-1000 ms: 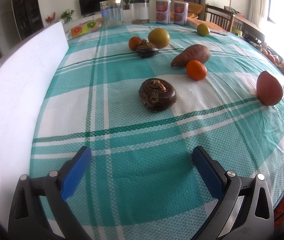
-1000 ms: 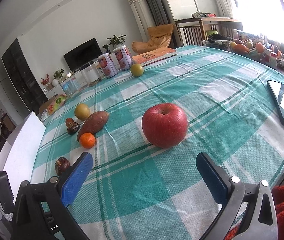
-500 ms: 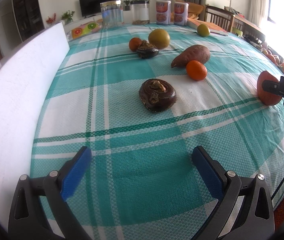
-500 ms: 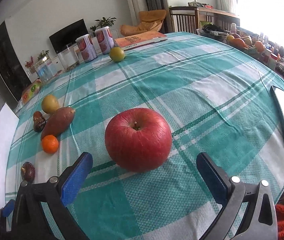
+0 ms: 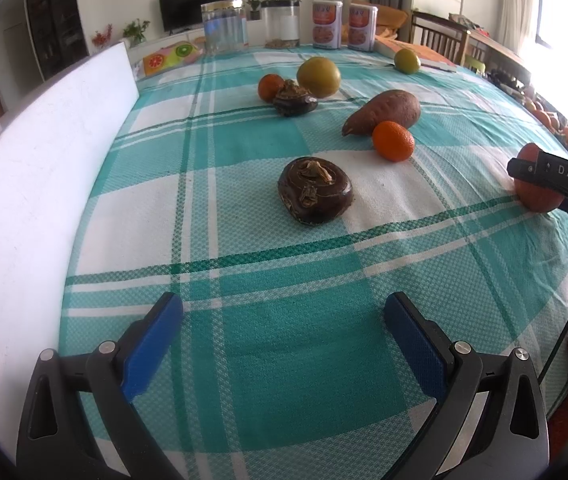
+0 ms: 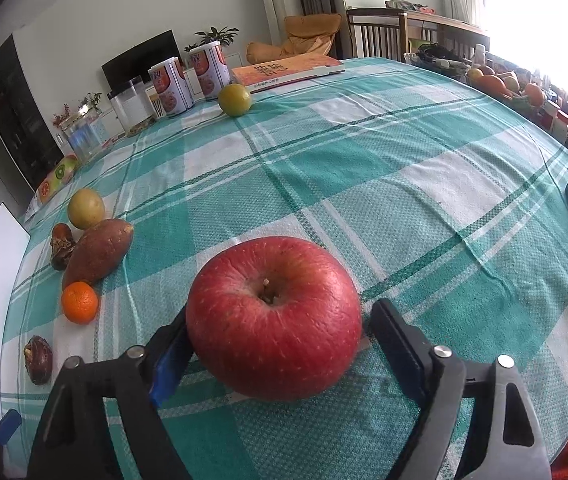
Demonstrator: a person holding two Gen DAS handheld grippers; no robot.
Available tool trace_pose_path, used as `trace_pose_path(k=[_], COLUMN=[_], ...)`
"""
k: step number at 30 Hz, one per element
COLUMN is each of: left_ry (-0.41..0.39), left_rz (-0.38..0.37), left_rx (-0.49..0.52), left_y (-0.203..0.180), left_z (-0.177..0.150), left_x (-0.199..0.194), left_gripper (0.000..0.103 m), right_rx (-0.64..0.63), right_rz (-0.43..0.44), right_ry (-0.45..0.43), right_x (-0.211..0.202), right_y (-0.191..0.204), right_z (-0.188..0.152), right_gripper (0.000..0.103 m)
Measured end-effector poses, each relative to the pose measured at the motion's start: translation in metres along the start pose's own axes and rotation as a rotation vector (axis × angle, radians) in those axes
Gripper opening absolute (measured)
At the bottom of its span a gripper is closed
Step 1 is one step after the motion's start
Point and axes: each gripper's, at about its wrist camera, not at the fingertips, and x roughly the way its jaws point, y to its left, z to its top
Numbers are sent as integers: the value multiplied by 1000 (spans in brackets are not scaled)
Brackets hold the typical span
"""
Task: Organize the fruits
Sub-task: 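Grasp the red apple with the right tool while the left tool grasps a mangosteen, then carry the apple and mangosteen into the box and open both tools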
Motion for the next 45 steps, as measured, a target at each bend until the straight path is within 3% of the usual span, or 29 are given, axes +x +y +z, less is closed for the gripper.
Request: trace_pose_path(k=[4,7,10,13,15,16,19,22,24,27,30,32,34,37,39,42,45], left_ry=[63,60,33,68,75,65,36,37,73,122,105,58,-5,-66,-44,25,97], left_rz=[-36,-79,-55,-25,-36,-51,-83,-170,-276,-422,-497,-504,-455,-255,-112,61,152], left_rx=[-2,-37,-18,27,42,50,44,-2,-47,-80,-122,-186,-259,-359,-416,-450,-463], left_y=[3,5,-1,-12,-16,-17,-15,-5,5,19,44,75,114,177,215,254,273], left_z=[10,28,48,58,58,58,56,48,39,20,10,12,19,27,26,18,9], left_x=[4,6,12,29,33,30,19,-9,-31,-72,-118,-143,-160,-162,-146,-117,-96], left_gripper=[99,99,99,97,59,46,46,46,46,46,46,46,46,46,46,46,46], right_rx=[30,55,55,59,65,68,77,75,56,26,-24,-82,-179,-402,-562,-764,-875], right_rz=[22,44,44,47,52,57,88,165,232,363,481,578,675,788,820,800,755], right_ry=[-6,-9,-9,-11,-13,-15,-24,-32,-18,70,125,154,165,183,205,232,293], right_x=[-3,-4,-4,-5,-6,-7,-11,-19,-23,-25,-41,-57,-80,-118,-136,-143,-127], right_y=[-5,-9,-9,-9,-10,-10,-10,-6,1,24,63,102,150,235,290,354,396], right_z=[-1,-2,-2,-3,-4,-4,-6,-8,-11,-24,-38,-42,-43,-50,-64,-93,-119], right_gripper=[70,70,70,70,70,70,70,70,70,70,70,70,70,70,70,70,70])
